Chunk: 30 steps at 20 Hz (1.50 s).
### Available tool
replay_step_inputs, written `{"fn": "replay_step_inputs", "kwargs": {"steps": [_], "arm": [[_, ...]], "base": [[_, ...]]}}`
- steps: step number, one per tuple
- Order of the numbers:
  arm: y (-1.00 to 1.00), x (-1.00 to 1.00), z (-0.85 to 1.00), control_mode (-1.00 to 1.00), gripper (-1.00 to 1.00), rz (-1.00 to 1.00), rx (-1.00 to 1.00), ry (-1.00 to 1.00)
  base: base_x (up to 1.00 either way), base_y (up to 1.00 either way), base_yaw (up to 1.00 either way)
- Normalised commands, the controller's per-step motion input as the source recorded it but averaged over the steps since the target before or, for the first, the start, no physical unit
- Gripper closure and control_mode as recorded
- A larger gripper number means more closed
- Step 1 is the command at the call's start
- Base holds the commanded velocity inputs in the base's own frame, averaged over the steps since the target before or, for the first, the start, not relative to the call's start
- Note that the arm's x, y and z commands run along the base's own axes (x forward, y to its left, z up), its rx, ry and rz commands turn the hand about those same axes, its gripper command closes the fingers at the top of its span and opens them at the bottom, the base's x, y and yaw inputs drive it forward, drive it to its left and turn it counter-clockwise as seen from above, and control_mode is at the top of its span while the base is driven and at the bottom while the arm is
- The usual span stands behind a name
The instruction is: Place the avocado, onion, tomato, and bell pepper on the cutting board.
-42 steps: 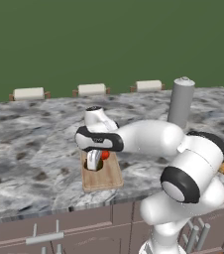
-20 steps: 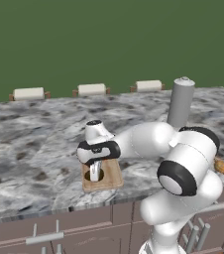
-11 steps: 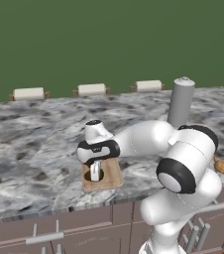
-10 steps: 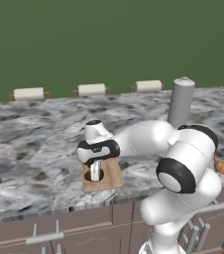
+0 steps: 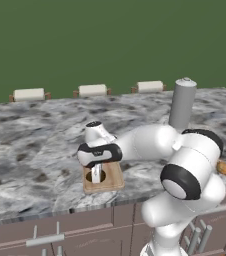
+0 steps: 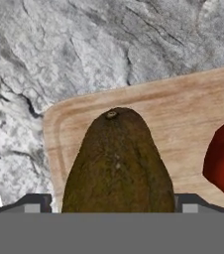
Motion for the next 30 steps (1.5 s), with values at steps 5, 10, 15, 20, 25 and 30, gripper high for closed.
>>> {"fn": "replay_step_inputs", "kwargs": {"steps": [5, 10, 15, 20, 25, 30], "arm": [[-0.02, -0.14, 0.00, -1.00, -1.00, 0.00, 0.00, -0.06], [-0.03, -0.03, 0.12, -1.00, -1.00, 0.00, 0.00, -0.04], [0.00, 0.00, 0.61, -1.00, -1.00, 0.00, 0.01, -0.10], [-0.05, 0.00, 0.67, -1.00, -1.00, 0.00, 0.03, -0.05], [-0.21, -0.08, 0.67, -1.00, -1.00, 0.00, 0.02, 0.00], [-0.55, -0.42, 0.52, -1.00, -1.00, -0.08, 0.00, 0.00]], "base": [[0.00, 0.00, 0.00], [0.00, 0.00, 0.00], [0.00, 0.00, 0.00], [0.00, 0.00, 0.00], [0.00, 0.00, 0.00], [0.00, 0.00, 0.00]]}}
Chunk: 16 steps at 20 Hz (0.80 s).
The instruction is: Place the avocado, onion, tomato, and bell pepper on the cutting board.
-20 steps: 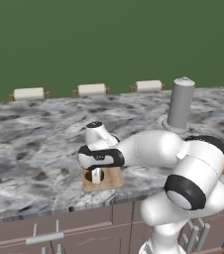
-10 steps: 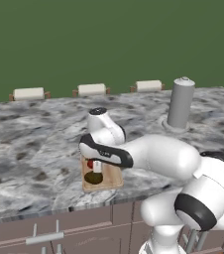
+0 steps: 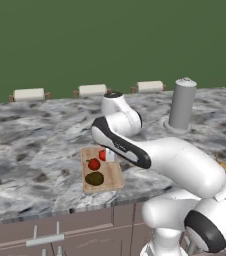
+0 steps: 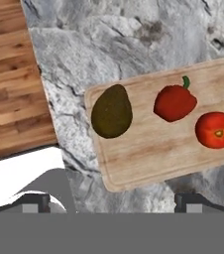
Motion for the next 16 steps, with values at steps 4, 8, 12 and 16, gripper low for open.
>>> {"fn": "replay_step_inputs", "kwargs": {"steps": [4, 8, 12, 16], "arm": [[-0.82, -0.57, 0.33, -1.00, -1.00, -0.27, 0.00, 0.00], [-0.86, -0.52, 0.30, -1.00, -1.00, -0.29, 0.00, 0.00], [-0.84, -0.44, 0.28, -1.00, -1.00, -0.31, 0.00, -0.02], [-0.84, -0.23, 0.28, -1.00, -1.00, -0.33, 0.00, -0.03]], "base": [[0.00, 0.00, 0.00], [0.00, 0.00, 0.00], [0.00, 0.00, 0.00], [0.00, 0.00, 0.00]]}}
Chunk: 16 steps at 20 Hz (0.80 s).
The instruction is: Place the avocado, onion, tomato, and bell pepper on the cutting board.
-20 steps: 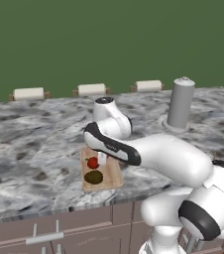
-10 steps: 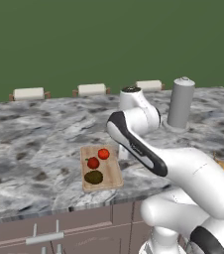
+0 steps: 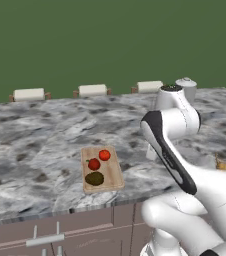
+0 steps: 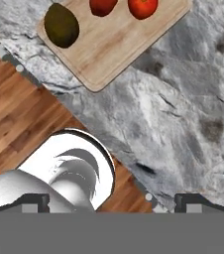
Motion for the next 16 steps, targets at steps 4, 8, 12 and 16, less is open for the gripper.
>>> {"fn": "replay_step_inputs", "kwargs": {"steps": [4, 8, 12, 16], "arm": [[-0.90, -0.11, 0.25, -1.00, -1.00, -0.32, 0.00, -0.06], [-0.84, 0.00, 0.31, -1.00, -1.00, -0.34, 0.00, -0.02], [-0.76, 0.01, 0.25, -1.00, -1.00, -0.37, 0.00, 0.00], [-0.64, 0.03, 0.08, -1.00, -1.00, -0.38, 0.01, 0.01]], "base": [[0.00, 0.00, 0.00], [0.00, 0.00, 0.00], [0.00, 0.00, 0.00], [0.00, 0.00, 0.00]]}}
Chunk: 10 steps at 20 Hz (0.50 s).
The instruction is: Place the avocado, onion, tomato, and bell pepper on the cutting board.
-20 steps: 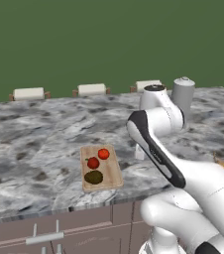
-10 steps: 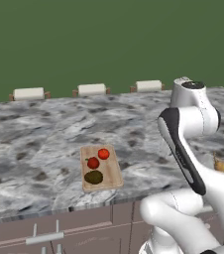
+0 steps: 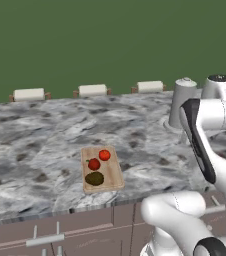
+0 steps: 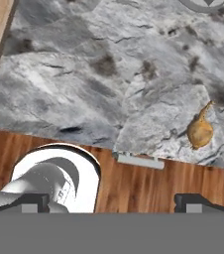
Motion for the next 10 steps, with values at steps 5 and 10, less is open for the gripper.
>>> {"fn": "replay_step_inputs", "kwargs": {"steps": [5, 10], "arm": [[-0.67, 0.07, 0.00, -1.00, -1.00, -0.21, 0.05, 0.03], [-0.68, 0.02, 0.00, -1.00, -1.00, -0.09, 0.04, 0.00]], "base": [[0.00, 0.00, 0.00], [0.00, 0.00, 0.00]]}}
